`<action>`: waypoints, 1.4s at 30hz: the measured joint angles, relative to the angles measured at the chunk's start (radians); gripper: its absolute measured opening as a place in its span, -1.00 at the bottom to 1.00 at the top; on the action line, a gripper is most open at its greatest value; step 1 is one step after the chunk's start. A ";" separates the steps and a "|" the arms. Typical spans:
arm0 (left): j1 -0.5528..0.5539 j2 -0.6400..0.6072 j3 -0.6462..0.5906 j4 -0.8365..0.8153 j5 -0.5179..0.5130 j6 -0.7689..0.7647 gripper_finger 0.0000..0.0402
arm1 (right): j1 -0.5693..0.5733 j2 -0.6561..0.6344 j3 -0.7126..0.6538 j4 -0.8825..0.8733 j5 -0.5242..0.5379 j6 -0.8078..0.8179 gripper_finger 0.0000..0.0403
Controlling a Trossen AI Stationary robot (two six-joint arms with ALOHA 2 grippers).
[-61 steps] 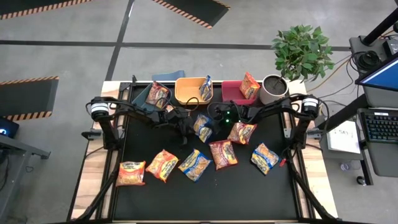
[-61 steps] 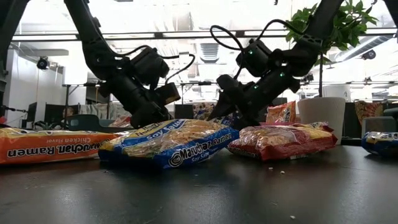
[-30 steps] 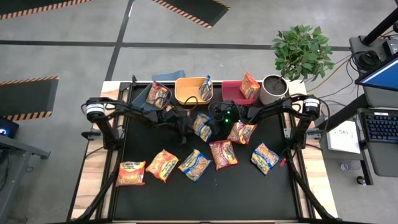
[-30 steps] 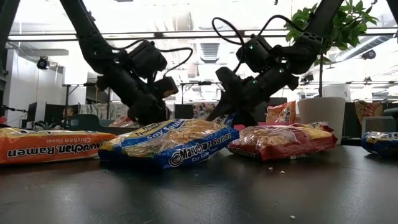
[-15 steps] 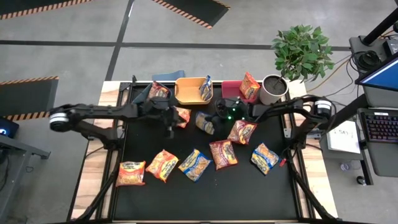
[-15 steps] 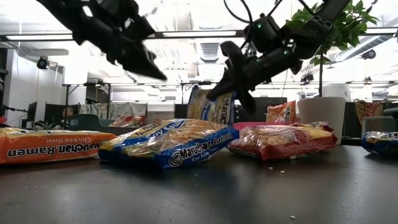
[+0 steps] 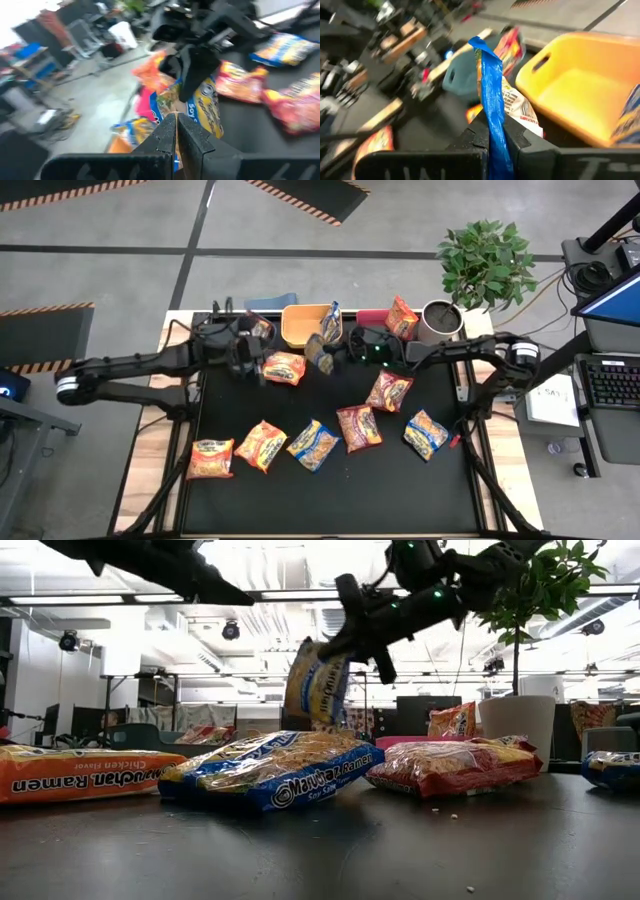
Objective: Sort Maruchan noodles
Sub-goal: Put the blue noodle pack into the yellow bin
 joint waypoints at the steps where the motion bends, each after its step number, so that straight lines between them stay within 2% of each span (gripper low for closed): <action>1: 0.000 -0.009 0.000 0.001 -0.024 -0.001 -1.00 | -0.001 0.008 0.020 0.000 0.024 -0.004 -0.96; 10: 0.001 -0.023 0.000 0.004 -0.180 -0.009 -1.00 | -0.042 0.160 0.214 -0.003 0.289 -0.014 -0.96; 17: 0.001 -0.022 0.000 -0.033 -0.194 -0.013 -1.00 | -0.056 0.333 0.324 -0.029 0.508 0.042 -0.96; 20: 0.001 -0.022 0.000 -0.038 -0.194 -0.013 -1.00 | -0.056 0.383 0.358 -0.062 0.569 0.056 -0.96; 23: 0.001 -0.022 0.000 -0.038 -0.195 -0.013 -1.00 | -0.056 0.418 0.385 -0.083 0.613 0.056 -0.96; 28: 0.001 -0.022 0.000 -0.038 -0.195 -0.013 -1.00 | -0.056 0.454 0.411 -0.109 0.620 0.056 -0.96; 36: 0.001 -0.021 0.000 -0.037 -0.195 -0.010 -1.00 | -0.061 0.451 0.418 -0.210 0.693 0.043 -0.96; 42: 0.001 -0.021 0.000 -0.037 -0.195 -0.009 -1.00 | -0.061 0.450 0.418 -0.217 0.693 0.043 -0.84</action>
